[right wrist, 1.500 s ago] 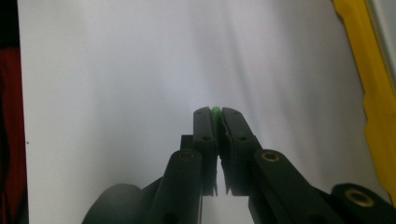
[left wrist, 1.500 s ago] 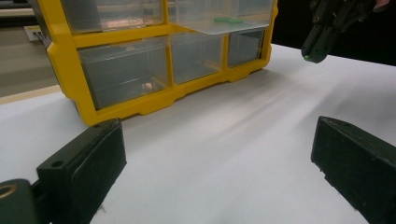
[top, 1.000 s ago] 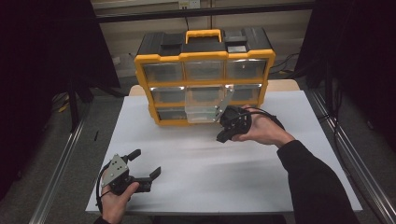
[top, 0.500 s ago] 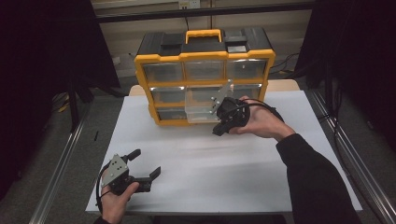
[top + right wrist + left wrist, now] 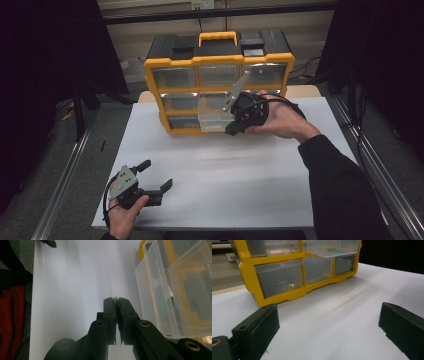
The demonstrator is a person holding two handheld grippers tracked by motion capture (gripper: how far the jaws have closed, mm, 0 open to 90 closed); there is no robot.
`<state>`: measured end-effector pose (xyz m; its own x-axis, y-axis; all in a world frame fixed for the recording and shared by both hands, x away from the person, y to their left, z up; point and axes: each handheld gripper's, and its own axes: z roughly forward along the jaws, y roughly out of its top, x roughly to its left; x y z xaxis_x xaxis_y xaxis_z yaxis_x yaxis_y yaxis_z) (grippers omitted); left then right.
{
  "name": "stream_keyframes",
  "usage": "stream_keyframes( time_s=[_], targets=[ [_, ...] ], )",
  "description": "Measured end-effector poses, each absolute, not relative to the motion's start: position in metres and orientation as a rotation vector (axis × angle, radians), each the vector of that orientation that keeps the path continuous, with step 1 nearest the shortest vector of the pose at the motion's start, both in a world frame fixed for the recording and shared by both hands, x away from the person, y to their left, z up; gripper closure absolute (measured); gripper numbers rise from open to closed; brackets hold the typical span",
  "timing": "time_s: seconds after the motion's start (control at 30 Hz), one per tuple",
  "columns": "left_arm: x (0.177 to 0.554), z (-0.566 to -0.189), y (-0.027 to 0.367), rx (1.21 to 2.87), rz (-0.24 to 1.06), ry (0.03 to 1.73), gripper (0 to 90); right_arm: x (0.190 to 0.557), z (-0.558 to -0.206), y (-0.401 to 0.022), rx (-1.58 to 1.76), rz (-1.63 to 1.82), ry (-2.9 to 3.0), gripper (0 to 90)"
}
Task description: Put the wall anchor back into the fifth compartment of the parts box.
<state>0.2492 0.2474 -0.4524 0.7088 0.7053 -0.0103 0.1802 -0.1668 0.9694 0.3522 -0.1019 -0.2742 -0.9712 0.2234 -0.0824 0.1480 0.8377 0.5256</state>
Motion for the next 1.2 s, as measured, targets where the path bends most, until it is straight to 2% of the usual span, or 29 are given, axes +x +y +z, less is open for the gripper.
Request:
stream_keyframes(
  time_s=[0.77, 1.2],
  targets=[
    [0.250, -0.452, 0.248, 1.721, 0.547, 0.704, 3.1, 0.365, -0.239, -0.095, 0.317, 0.827, 2.827, 84.9],
    [0.249, -0.452, 0.248, 1.722, 0.549, 0.700, 3.1, 0.388, -0.226, -0.085, 0.400, 0.811, 2.811, 84.8]
  ],
)
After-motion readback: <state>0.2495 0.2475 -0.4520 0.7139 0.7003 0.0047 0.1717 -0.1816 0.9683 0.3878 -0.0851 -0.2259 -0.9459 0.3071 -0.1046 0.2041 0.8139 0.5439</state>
